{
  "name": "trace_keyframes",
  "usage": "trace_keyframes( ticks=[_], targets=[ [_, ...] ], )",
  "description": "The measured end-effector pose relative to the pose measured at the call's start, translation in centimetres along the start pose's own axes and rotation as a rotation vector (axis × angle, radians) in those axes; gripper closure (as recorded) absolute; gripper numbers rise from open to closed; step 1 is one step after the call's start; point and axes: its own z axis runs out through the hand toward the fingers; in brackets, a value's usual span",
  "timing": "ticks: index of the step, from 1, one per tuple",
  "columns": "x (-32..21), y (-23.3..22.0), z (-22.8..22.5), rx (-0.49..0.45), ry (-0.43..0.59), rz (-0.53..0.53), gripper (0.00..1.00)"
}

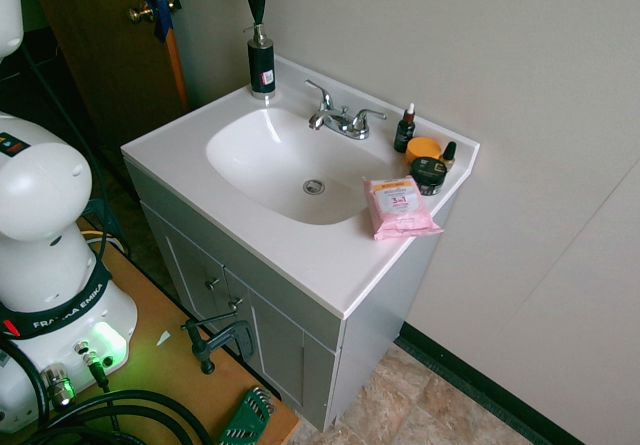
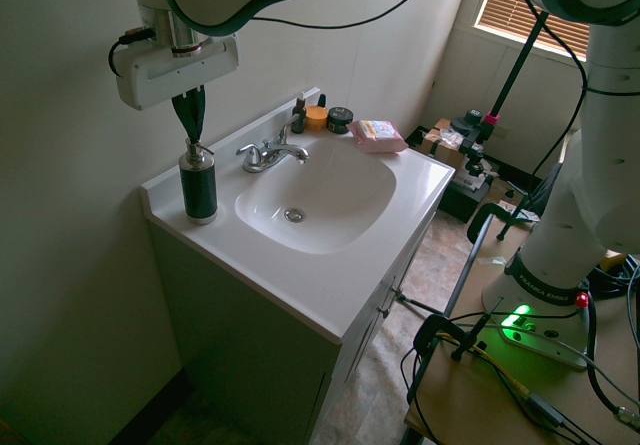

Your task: Push the sanitizer

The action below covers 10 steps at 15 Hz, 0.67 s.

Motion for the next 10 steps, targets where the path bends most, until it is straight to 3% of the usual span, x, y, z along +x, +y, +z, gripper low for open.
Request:
trace_keyframes(
  ticks=[2, 3, 10],
  targets=[
    [0.6, 0.4, -1.9, 0.047, -0.018, 0.026, 1.00],
    [1.4, 1.0, -3.0, 0.063, -0.020, 0.040, 0.00],
    [6.1, 12.5, -4.8, 0.066, -0.022, 0.065, 0.00]
  ],
)
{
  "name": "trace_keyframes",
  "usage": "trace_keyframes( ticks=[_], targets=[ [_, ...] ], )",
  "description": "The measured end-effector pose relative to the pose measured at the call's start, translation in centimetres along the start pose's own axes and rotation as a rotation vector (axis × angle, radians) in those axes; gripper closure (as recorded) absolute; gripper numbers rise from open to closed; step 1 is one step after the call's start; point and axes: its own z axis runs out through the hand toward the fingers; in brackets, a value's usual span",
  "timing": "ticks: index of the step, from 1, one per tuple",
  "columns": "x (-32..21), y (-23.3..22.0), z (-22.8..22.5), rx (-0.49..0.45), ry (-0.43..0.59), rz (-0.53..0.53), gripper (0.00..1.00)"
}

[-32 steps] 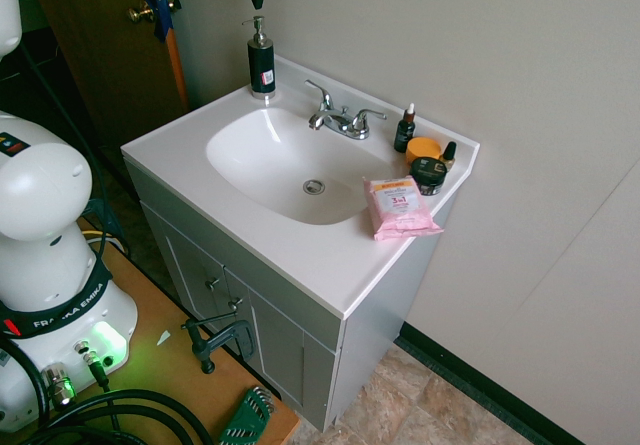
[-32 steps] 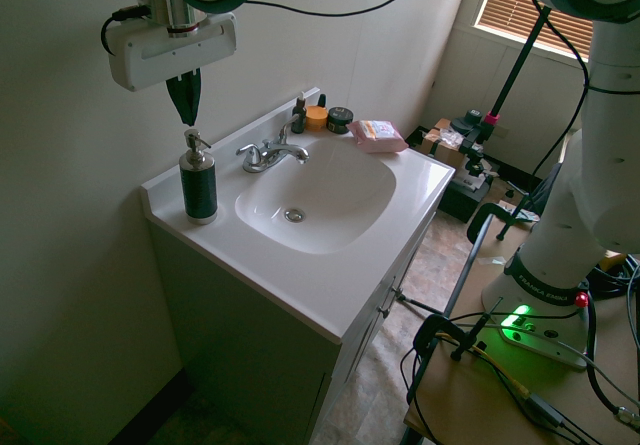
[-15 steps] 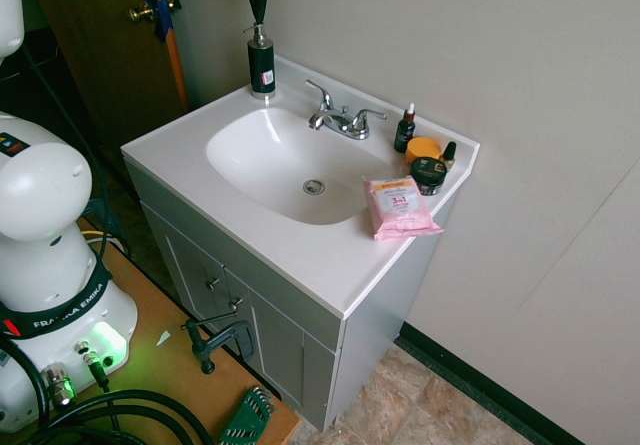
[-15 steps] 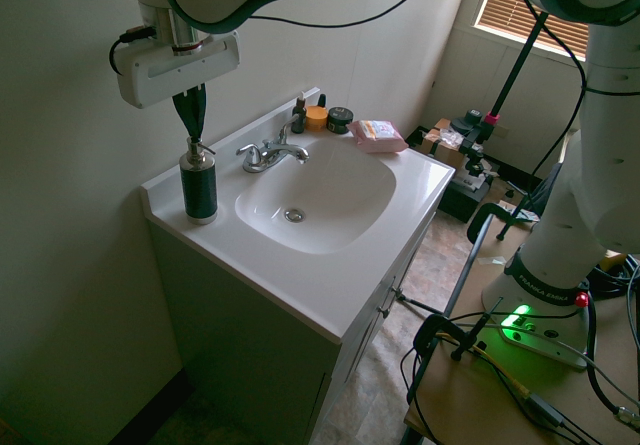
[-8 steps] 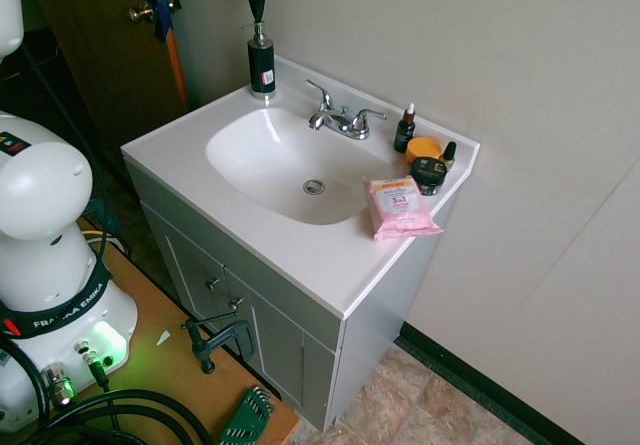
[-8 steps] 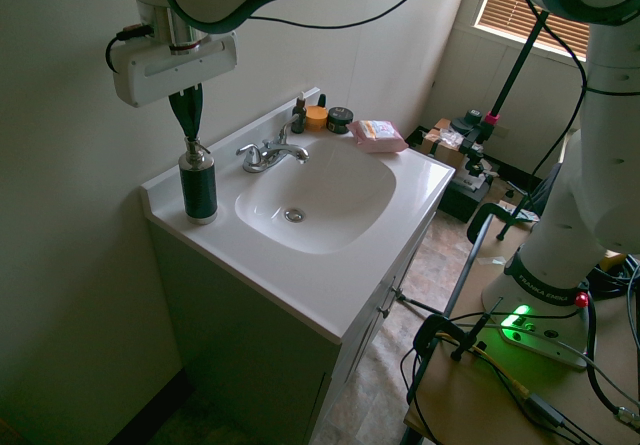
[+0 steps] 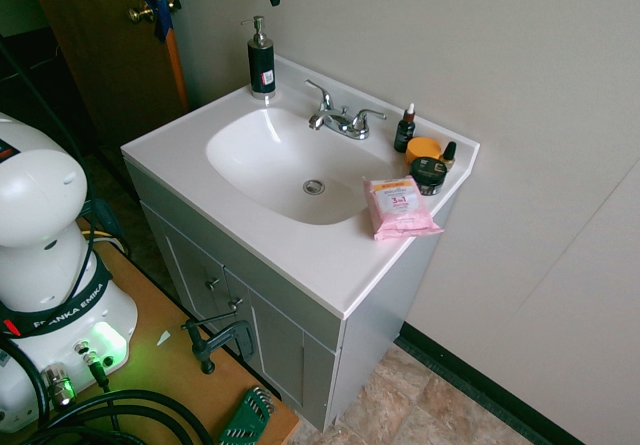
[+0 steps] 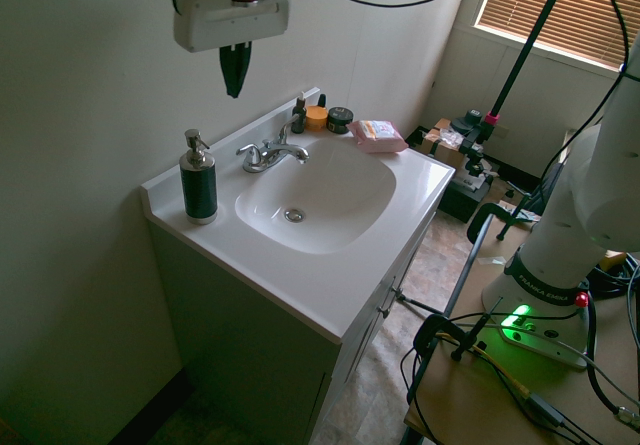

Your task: Push the sanitizer

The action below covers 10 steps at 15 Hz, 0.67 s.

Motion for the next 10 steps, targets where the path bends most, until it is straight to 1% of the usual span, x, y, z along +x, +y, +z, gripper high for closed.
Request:
trace_keyframes(
  ticks=[3, 7, 10],
  targets=[
    [0.9, 5.6, 0.9, -0.010, -0.006, 0.005, 0.00],
    [-0.2, 12.6, 3.5, -0.030, -0.007, -0.010, 0.00],
    [-0.6, 16.6, 5.3, -0.043, -0.011, -0.007, 0.00]
  ],
)
